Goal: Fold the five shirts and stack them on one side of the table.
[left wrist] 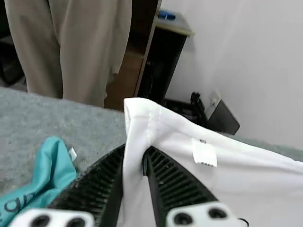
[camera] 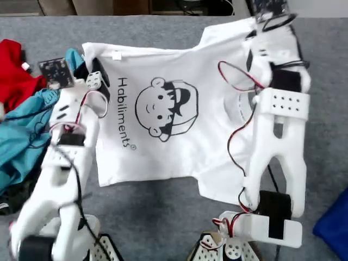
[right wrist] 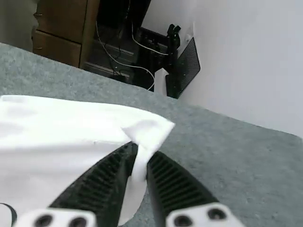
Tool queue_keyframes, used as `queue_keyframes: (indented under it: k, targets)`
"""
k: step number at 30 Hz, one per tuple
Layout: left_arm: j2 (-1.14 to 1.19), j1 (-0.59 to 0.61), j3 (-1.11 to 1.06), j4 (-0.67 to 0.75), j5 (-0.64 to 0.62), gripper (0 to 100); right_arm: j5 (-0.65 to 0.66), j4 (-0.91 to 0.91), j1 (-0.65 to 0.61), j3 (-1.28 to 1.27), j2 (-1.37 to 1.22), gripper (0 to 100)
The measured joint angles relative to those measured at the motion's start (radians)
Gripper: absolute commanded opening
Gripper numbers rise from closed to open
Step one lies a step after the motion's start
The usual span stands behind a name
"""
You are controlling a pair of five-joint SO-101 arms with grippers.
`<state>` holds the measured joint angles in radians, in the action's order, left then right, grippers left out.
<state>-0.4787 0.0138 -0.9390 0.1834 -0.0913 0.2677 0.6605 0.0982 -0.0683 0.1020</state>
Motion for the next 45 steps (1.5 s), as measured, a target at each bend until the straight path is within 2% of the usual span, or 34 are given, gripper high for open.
queue_keyframes:
  k: [3,8,14,17,23,31,37,45]
  targets:
    - [0.173,0.002,0.104,0.015,0.0,2,0.0,-0.078,-0.014,-0.078,0.0,0.5]
    - [0.417,0.002,0.278,0.02,0.0,2,0.0,-0.107,-0.021,-0.094,-0.002,0.5]
    - [0.506,0.005,0.344,-0.014,0.0,2,0.0,-0.107,-0.023,-0.094,-0.002,0.5]
    - [0.506,0.008,0.377,-0.16,0.0,2,0.008,-0.037,-0.023,-0.092,0.0,0.5]
    - [0.463,0.018,0.496,-0.6,0.075,2,0.109,0.224,-0.023,-0.092,0.054,0.5]
    - [0.353,0.017,0.565,-1.077,0.201,2,0.187,0.351,-0.023,-0.152,0.192,0.5]
    - [0.239,-0.037,0.529,-1.252,0.253,2,0.213,0.356,-0.005,-0.347,0.368,0.5]
    - [0.068,-0.103,0.321,-1.27,0.261,2,0.27,0.356,0.08,-0.637,0.651,0.5]
